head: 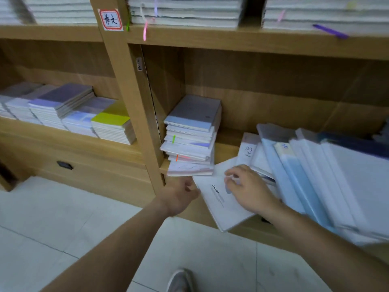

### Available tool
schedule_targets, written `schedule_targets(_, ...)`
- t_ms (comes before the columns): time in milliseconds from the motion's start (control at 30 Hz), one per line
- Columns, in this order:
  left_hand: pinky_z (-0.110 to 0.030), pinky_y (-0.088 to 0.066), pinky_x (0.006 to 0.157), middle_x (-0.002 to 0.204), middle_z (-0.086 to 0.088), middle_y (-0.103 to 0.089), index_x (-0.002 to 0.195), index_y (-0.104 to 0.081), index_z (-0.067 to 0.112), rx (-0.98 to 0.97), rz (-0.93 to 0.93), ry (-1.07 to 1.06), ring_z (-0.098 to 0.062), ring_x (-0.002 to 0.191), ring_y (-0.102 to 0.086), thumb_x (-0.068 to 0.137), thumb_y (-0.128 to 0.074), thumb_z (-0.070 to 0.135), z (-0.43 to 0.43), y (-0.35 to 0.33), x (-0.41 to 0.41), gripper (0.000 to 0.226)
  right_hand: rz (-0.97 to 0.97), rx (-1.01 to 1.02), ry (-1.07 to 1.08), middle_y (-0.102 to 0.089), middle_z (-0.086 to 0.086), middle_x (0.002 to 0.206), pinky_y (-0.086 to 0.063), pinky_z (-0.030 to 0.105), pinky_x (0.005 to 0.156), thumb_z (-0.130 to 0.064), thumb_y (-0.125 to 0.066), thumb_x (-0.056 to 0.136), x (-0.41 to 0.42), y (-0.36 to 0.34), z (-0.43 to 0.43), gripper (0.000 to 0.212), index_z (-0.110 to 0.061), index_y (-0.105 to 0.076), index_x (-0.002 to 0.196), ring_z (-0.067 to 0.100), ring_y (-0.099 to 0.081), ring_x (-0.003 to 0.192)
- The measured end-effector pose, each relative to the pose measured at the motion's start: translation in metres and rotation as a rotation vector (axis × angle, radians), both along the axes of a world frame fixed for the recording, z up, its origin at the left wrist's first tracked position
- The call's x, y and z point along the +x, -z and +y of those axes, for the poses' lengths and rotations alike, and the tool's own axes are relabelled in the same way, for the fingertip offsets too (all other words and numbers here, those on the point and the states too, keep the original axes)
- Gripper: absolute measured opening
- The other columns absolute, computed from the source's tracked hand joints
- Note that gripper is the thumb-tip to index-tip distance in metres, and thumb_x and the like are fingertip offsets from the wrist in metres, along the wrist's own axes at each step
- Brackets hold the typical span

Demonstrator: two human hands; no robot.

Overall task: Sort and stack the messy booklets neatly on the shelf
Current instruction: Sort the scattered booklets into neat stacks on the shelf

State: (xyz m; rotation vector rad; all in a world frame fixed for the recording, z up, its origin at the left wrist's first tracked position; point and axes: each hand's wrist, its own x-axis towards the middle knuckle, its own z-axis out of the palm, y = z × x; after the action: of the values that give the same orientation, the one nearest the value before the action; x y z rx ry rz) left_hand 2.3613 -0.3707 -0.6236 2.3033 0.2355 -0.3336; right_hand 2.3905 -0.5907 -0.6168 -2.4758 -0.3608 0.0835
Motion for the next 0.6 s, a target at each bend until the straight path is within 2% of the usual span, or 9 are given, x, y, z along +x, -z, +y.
schedule_targets(33, -0.026, -0.044, 0.075, 0.111, -0.002, -0.061, 0.115, -0.058, 0.02, 0.009, 0.058, 0.003, -0.017, 0.091, -0.06, 0.091, -0.065, 0.044, -0.005, 0.007, -0.003, 0.035, 0.008, -0.033, -0.022, -0.059, 0.0, 0.12, -0.043, 0.034, 0.102, -0.029, -0.057, 0.096, -0.013, 0.011, -0.01, 0.023, -0.018, -0.066, 0.113, 0.021, -0.058, 0.113)
schedule_targets(100, -0.032, -0.052, 0.082, 0.121, -0.004, -0.061, 0.142, -0.042, 0.013, 0.019, 0.14, 0.003, -0.022, 0.098, -0.065, 0.091, -0.062, 0.051, -0.016, 0.019, -0.01, 0.067, -0.032, -0.131, -0.068, -0.057, 0.004, 0.134, -0.036, 0.03, 0.109, -0.035, -0.05, 0.093, -0.034, 0.027, -0.025, 0.042, -0.012, -0.064, 0.125, 0.025, -0.052, 0.126)
schedule_targets(133, -0.034, -0.054, 0.082, 0.12, -0.007, -0.062, 0.145, -0.037, 0.01, -0.006, 0.156, -0.001, -0.024, 0.097, -0.067, 0.092, -0.06, 0.049, -0.021, 0.024, -0.013, 0.07, -0.076, -0.201, -0.079, -0.053, 0.005, 0.142, -0.032, 0.031, 0.111, -0.041, -0.045, 0.091, -0.043, 0.033, -0.029, 0.052, -0.012, -0.061, 0.132, 0.027, -0.049, 0.13)
schedule_targets(233, -0.029, -0.051, 0.066, 0.104, -0.008, -0.067, 0.129, -0.047, 0.012, -0.207, 0.123, -0.049, -0.022, 0.083, -0.067, 0.099, -0.058, 0.028, -0.037, 0.023, -0.014, 0.036, -0.117, -0.382, -0.063, -0.035, 0.004, 0.159, -0.024, 0.039, 0.119, -0.056, -0.02, 0.089, -0.055, 0.04, -0.032, 0.073, -0.021, -0.045, 0.148, 0.029, -0.032, 0.143)
schedule_targets(300, -0.03, -0.052, 0.066, 0.096, -0.003, -0.068, 0.106, -0.057, 0.017, -0.326, 0.106, -0.085, -0.018, 0.076, -0.067, 0.098, -0.06, 0.028, -0.043, 0.014, -0.011, 0.014, -0.113, -0.434, -0.069, -0.025, 0.004, 0.164, -0.019, 0.04, 0.122, -0.059, -0.011, 0.089, -0.056, 0.043, -0.033, 0.078, -0.022, -0.036, 0.154, 0.028, -0.022, 0.149)
schedule_targets(367, -0.021, -0.053, 0.057, 0.089, -0.002, -0.069, 0.092, -0.059, 0.021, -0.361, 0.091, -0.103, -0.015, 0.068, -0.066, 0.097, -0.063, 0.027, -0.047, 0.008, -0.01, 0.009, -0.086, -0.412, -0.091, -0.02, 0.003, 0.166, -0.016, 0.039, 0.123, -0.062, -0.008, 0.086, -0.054, 0.041, -0.035, 0.083, -0.023, -0.033, 0.156, 0.027, -0.016, 0.152)
schedule_targets(433, -0.015, -0.047, 0.044, 0.08, 0.0, -0.066, 0.087, -0.057, 0.02, -0.323, 0.073, -0.108, -0.013, 0.06, -0.062, 0.094, -0.067, 0.019, -0.052, 0.007, -0.01, 0.012, -0.035, -0.401, -0.126, -0.012, -0.001, 0.167, -0.012, 0.037, 0.125, -0.066, -0.003, 0.082, -0.053, 0.039, -0.039, 0.089, -0.026, -0.026, 0.158, 0.023, -0.008, 0.153)
schedule_targets(533, -0.014, -0.046, 0.04, 0.083, -0.005, -0.066, 0.089, -0.059, 0.013, -0.351, 0.082, -0.179, -0.014, 0.061, -0.061, 0.091, -0.07, 0.01, -0.057, 0.007, -0.011, 0.011, -0.016, -0.359, -0.143, -0.012, -0.001, 0.167, -0.008, 0.034, 0.124, -0.064, -0.016, 0.091, -0.052, 0.035, -0.043, 0.077, -0.025, -0.027, 0.157, 0.021, -0.006, 0.154)
schedule_targets(600, -0.019, -0.054, 0.047, 0.088, -0.005, -0.068, 0.101, -0.064, 0.006, -0.399, 0.101, -0.186, -0.018, 0.067, -0.065, 0.089, -0.072, 0.009, -0.058, 0.008, -0.017, 0.015, -0.015, -0.362, -0.158, -0.012, -0.002, 0.167, -0.006, 0.031, 0.122, -0.052, -0.033, 0.102, -0.05, 0.032, -0.043, 0.062, -0.024, -0.027, 0.157, 0.019, -0.006, 0.154)
